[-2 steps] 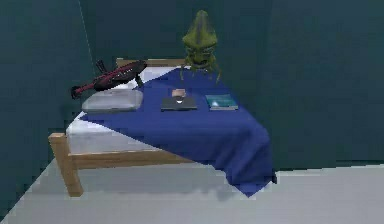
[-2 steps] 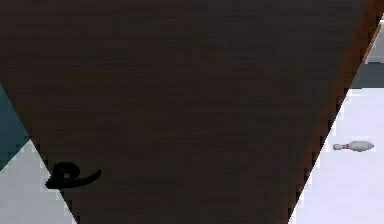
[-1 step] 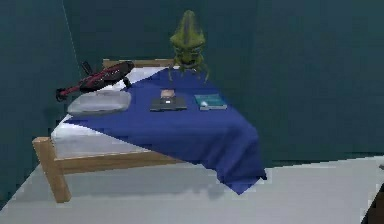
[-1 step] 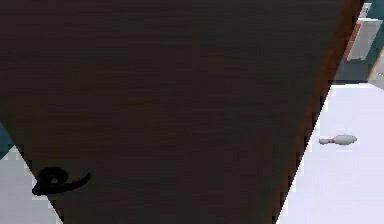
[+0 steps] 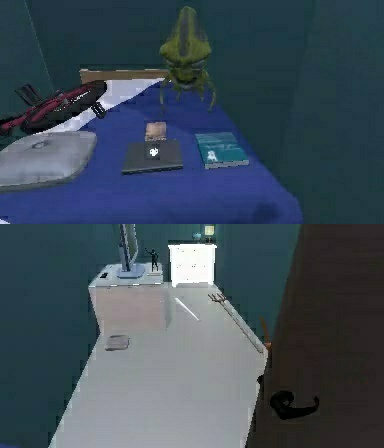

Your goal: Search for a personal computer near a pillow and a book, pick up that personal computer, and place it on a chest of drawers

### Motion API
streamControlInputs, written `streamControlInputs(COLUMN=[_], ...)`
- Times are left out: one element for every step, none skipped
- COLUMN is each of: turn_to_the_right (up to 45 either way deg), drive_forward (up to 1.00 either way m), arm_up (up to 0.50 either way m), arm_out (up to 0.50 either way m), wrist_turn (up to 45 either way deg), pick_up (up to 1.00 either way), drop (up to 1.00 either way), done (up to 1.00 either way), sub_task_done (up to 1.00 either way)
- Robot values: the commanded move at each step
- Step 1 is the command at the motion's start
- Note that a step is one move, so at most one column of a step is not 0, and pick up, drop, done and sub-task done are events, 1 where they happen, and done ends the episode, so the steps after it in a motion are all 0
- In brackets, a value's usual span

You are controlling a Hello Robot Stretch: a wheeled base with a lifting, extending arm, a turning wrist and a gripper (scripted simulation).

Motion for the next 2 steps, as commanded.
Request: streamControlInputs(turn_to_the_right=[-45.0, -45.0], drive_forward=[0.00, 0.00], arm_up=[0.00, 0.00], arm_out=[0.00, 0.00], wrist_turn=[0.0, 0.0], pick_up=[0.00, 0.00], drop=[0.00, 0.00], done=[0.00, 0.00], sub_task_done=[0.00, 0.00])
